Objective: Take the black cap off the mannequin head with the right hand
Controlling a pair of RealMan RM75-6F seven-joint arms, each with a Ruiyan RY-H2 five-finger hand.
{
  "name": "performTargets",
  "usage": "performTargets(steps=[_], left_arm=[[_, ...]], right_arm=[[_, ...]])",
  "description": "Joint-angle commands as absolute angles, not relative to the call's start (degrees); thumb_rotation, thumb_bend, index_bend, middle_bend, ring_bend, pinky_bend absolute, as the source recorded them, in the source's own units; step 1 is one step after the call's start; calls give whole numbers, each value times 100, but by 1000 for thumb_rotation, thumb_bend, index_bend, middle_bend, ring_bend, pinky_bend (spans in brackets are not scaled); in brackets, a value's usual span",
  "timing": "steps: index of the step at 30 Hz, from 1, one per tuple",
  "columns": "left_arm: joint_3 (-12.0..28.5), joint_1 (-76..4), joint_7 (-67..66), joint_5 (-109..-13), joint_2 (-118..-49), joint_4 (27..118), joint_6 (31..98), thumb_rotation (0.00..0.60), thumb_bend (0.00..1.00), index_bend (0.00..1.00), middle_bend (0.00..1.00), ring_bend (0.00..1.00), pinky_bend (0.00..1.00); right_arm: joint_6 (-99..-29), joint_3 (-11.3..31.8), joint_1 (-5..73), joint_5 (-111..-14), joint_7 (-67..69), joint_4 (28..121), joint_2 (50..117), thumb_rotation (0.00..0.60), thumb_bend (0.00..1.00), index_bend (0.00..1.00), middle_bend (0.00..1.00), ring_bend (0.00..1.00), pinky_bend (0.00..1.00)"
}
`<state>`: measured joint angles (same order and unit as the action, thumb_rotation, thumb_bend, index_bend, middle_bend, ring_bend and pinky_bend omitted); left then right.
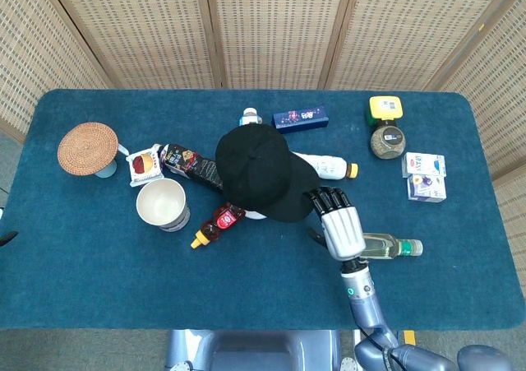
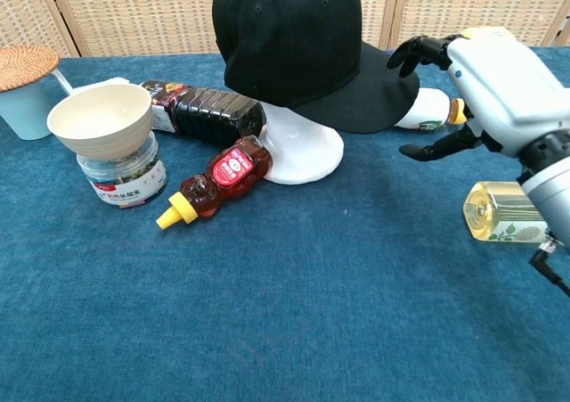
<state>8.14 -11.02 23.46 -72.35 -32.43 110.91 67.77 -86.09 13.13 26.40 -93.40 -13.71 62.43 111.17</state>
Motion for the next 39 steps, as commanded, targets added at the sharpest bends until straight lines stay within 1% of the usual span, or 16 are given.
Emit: performTargets(steps=[1,8,10,19,21,24,27,32,34,36,39], left_arm=[[818,-1125,2389,-7217,-3243,11072,6728,600,95,55,0,0,137],[803,-1142,2415,-7210,-3260,11023,6670,600,94,56,0,0,138],[800,-1151,2433,-7198,-3273,11003,6642,600,94,55,0,0,137],[784,-1190,2490,-7192,-3323,10913,6532,600,95,59,0,0,137],[780,-1195,2493,-7187,-3329,10896,6517,600,96,60,0,0,137],[781,-1201,2498,-7167,-3347,10882,6505,600,95,63,0,0,138],[774,-1206,2508,-7184,-3353,10876,6487,600,95,65,0,0,138],[771,-1209,2501,-7184,-3351,10878,6482,600,94,65,0,0,138],[773,-1204,2515,-7176,-3349,10872,6490,600,94,65,0,0,138],[770,-1199,2523,-7172,-3349,10862,6491,600,94,65,0,0,138],[767,-1199,2540,-7166,-3351,10843,6481,600,95,65,0,0,138]], right_arm=[[-8723,1400,2741,-9298,-1345,6043,11314,600,0,302,351,277,267],[-8789,1489,2871,-9169,-1271,5728,11589,600,3,361,421,327,269],[-8780,1478,2895,-9141,-1247,5661,11632,600,26,366,434,337,274],[-8940,1425,2953,-9139,-1084,5389,11747,600,301,396,472,374,309],[-9015,1410,2962,-9169,-1020,5347,11746,600,377,401,478,382,319],[-9076,1383,2965,-9186,-968,5320,11737,600,450,410,484,388,325],[-9112,1357,2974,-9197,-944,5327,11733,600,479,419,492,397,334],[-9191,1324,3024,-9254,-862,5262,11771,600,510,477,536,454,416],[-9239,1316,3061,-9292,-786,5187,11793,600,530,496,552,474,465],[-9290,1312,3089,-9323,-753,5103,11815,600,551,514,570,497,535],[-9346,1301,3133,-9368,-691,5009,11837,600,567,537,590,530,605]])
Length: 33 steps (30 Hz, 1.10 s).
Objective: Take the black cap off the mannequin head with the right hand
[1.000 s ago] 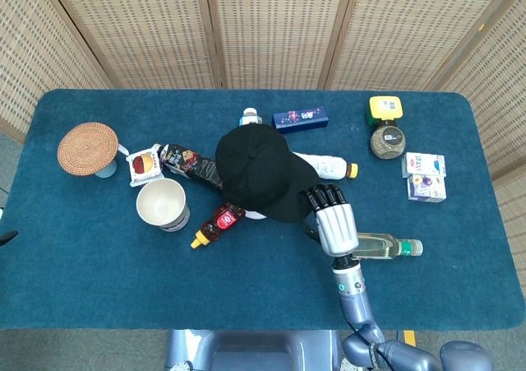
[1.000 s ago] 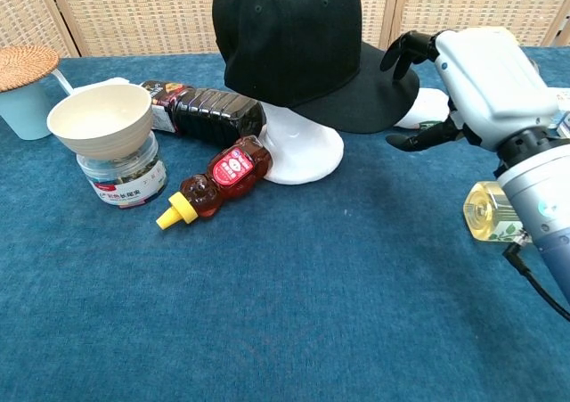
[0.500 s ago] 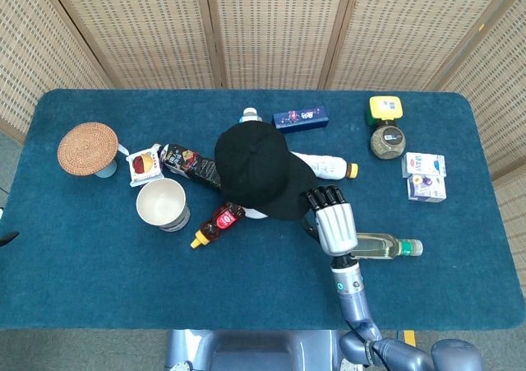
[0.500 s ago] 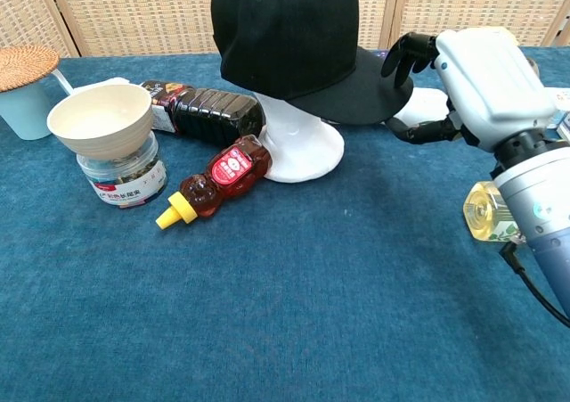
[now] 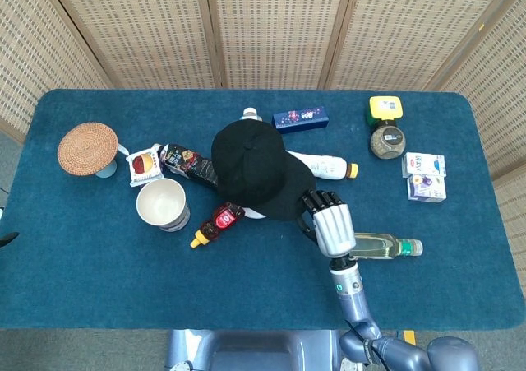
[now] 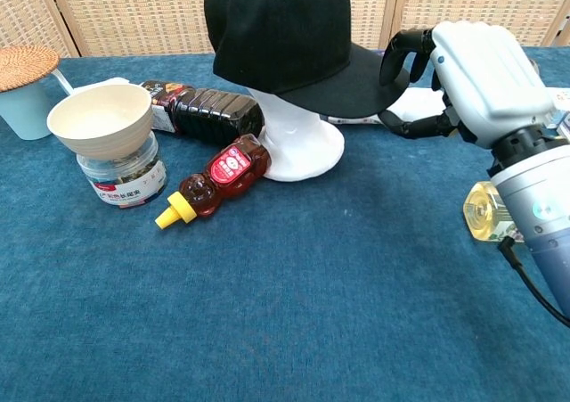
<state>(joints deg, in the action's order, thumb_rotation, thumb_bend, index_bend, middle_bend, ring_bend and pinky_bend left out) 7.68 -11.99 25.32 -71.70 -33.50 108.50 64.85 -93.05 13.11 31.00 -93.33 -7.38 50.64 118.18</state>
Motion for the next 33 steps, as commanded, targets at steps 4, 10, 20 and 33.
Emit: performTargets(steps=[4,10,20,33], left_arm=[[765,-1202,2561,-7168,-3360,10823,6466,600,95,65,0,0,137],[760,-1203,2592,-7198,-3362,10808,6458,600,95,66,0,0,138],[751,-1195,2624,-7203,-3370,10777,6456,600,95,65,0,0,138],[751,-1179,2615,-7214,-3321,10834,6493,600,95,65,0,0,138]], right_arm=[[-9400,1295,3206,-9424,-623,4911,11841,600,599,572,618,576,674],[-9491,1297,3313,-9506,-616,4876,11784,600,676,598,638,616,730],[-9639,1275,3426,-9620,-575,4878,11640,600,738,619,667,657,771],[-9600,1531,3814,-9729,-905,5667,11154,600,786,620,678,669,780]])
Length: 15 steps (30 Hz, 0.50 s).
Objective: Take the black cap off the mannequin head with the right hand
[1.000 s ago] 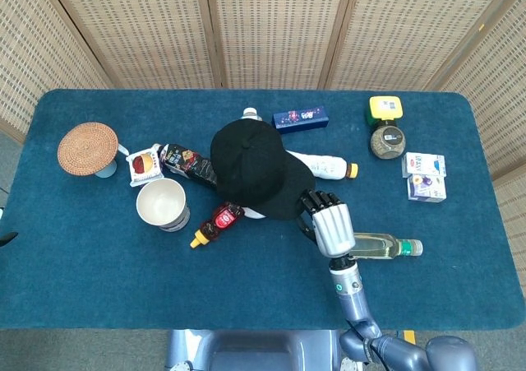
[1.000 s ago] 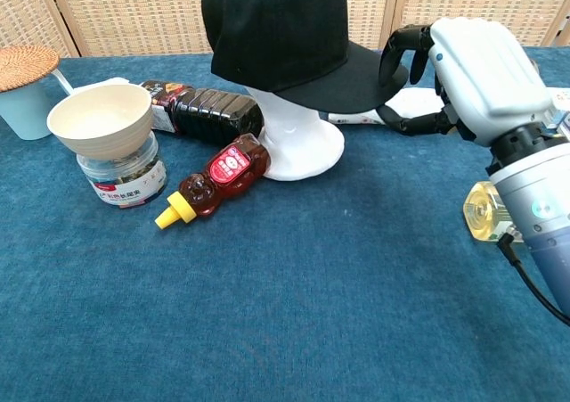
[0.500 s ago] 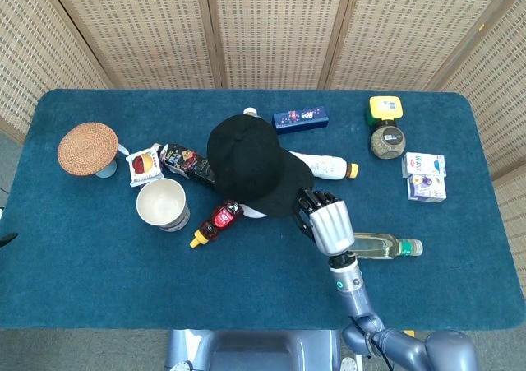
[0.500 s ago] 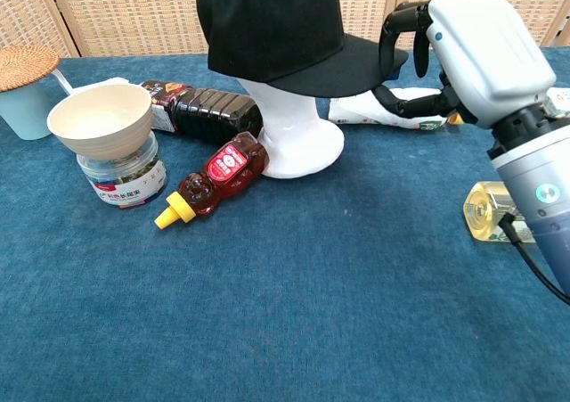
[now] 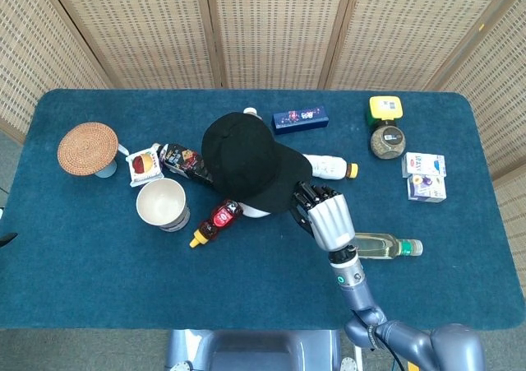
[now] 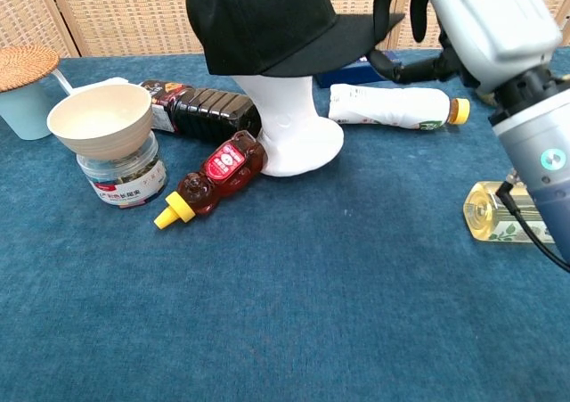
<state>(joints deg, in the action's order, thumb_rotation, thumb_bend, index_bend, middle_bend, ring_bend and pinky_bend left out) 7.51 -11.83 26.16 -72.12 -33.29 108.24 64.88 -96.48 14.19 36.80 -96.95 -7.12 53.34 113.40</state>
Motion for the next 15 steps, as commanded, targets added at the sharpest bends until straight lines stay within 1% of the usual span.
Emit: performTargets(steps=[1,9,15], left_arm=[[749,-1177,2617,-7216,-3316,10841,6495,600,95,65,0,0,138],[744,-1161,2655,-7228,-3283,10875,6508,600,95,66,0,0,137],[736,-1169,2666,-7233,-3288,10868,6479,600,93,65,0,0,138]], right_arm=[[-9581,1556,3845,-9737,-975,5771,11105,600,786,619,678,669,780],[-9350,1784,4052,-9683,-1466,6612,10762,600,791,619,679,669,780],[-9247,1912,4167,-9645,-1706,6976,10659,600,793,619,680,670,780]])
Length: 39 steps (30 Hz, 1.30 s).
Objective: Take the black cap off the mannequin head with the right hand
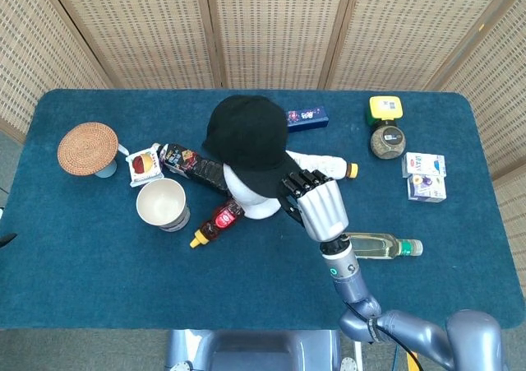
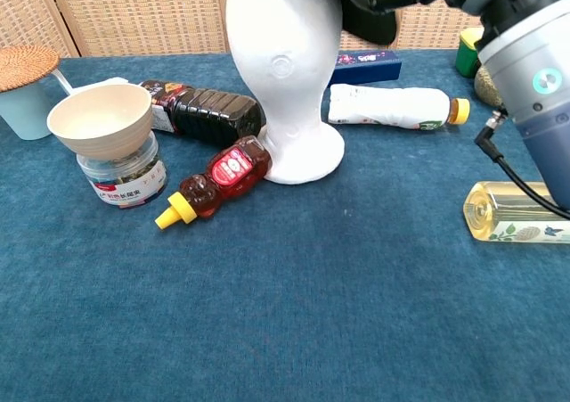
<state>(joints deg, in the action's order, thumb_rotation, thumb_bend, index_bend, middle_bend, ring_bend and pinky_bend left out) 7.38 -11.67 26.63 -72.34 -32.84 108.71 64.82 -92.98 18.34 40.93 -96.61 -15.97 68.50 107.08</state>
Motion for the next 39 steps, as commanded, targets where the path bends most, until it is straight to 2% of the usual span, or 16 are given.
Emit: performTargets(steps=[1,19,29,34,39], left_arm=[[736,-1169,2668,-7233,-3290,10866,6480,600,93,65,0,0,138],[729,-1169,2802,-7217,-3319,10708,6419,600,95,65,0,0,138],[729,-1156,2815,-7221,-3300,10713,6441,600,94,65,0,0,138],[735,-1153,2784,-7217,-3283,10752,6462,600,95,65,0,0,137],[733,-1158,2703,-7241,-3283,10840,6486,600,94,65,0,0,138]], right_arm=[[-9227,1936,4192,-9637,-1746,7020,10651,600,794,619,680,670,780],[-8943,2318,4598,-9580,-2280,7169,10297,600,796,622,685,674,786],[-8670,2661,4866,-9510,-2624,6918,9655,600,796,625,689,679,793],[-8454,2575,4911,-9547,-2729,6387,9252,600,797,625,690,680,795],[-8148,2158,4848,-9618,-2643,5652,9111,600,796,625,690,681,796]])
